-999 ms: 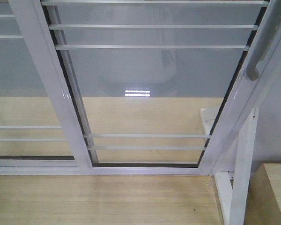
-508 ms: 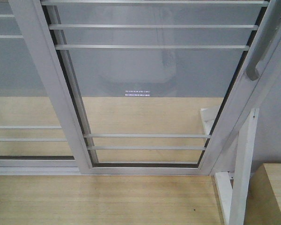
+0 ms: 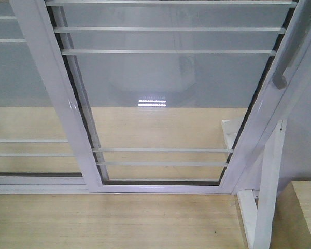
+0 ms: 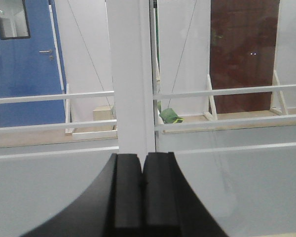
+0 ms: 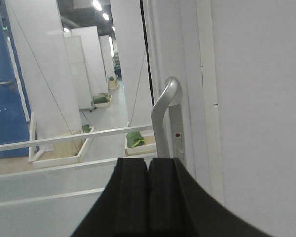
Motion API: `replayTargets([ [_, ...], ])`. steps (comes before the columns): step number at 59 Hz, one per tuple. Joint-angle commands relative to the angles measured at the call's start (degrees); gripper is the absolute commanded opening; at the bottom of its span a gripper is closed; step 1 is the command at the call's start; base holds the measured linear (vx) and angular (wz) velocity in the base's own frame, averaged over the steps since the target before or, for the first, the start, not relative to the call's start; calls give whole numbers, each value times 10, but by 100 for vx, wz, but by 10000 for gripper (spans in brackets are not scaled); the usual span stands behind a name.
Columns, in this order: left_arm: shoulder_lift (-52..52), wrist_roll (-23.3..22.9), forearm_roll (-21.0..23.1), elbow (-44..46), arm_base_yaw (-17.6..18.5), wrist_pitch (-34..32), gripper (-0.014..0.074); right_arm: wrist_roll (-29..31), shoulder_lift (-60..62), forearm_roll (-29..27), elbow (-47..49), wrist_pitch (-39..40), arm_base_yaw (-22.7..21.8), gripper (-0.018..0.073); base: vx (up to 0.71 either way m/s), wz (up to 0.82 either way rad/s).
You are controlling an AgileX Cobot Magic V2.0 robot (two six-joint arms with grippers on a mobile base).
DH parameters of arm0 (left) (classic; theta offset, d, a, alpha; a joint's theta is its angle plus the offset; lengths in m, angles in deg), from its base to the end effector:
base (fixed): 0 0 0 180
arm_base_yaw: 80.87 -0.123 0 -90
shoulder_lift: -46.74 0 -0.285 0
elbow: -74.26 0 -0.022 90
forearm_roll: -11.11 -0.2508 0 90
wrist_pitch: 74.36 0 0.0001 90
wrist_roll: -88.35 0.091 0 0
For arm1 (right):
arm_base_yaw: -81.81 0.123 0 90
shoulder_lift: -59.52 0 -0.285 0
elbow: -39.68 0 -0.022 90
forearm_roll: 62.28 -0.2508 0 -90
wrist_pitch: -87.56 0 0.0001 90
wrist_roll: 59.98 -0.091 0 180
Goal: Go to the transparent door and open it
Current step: 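Open the right gripper and move it onto the curved silver door handle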
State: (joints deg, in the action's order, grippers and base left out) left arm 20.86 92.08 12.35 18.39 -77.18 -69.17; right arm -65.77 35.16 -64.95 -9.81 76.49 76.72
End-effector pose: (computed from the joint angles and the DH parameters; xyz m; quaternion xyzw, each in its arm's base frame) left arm 0.0793 -0.0053 0.3099 0.0378 0.6869 -0.0082 0.7257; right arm 0.0656 -0.0050 0.3394 0.0761 0.6707 0.0244 0.7374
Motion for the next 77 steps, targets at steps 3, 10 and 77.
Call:
replayTargets([
  [3,-93,2,1,76,3,-59,3,5,-114,10,65,70,-2,-5,0,0],
  [10,-170,2,2,91,3,-91,3,5,-203,10,70,132,-2,-5,0,0],
  [77,-399,-2,6,91,3,-264,413,4,-439,84,87,185,-2,482,0,0],
])
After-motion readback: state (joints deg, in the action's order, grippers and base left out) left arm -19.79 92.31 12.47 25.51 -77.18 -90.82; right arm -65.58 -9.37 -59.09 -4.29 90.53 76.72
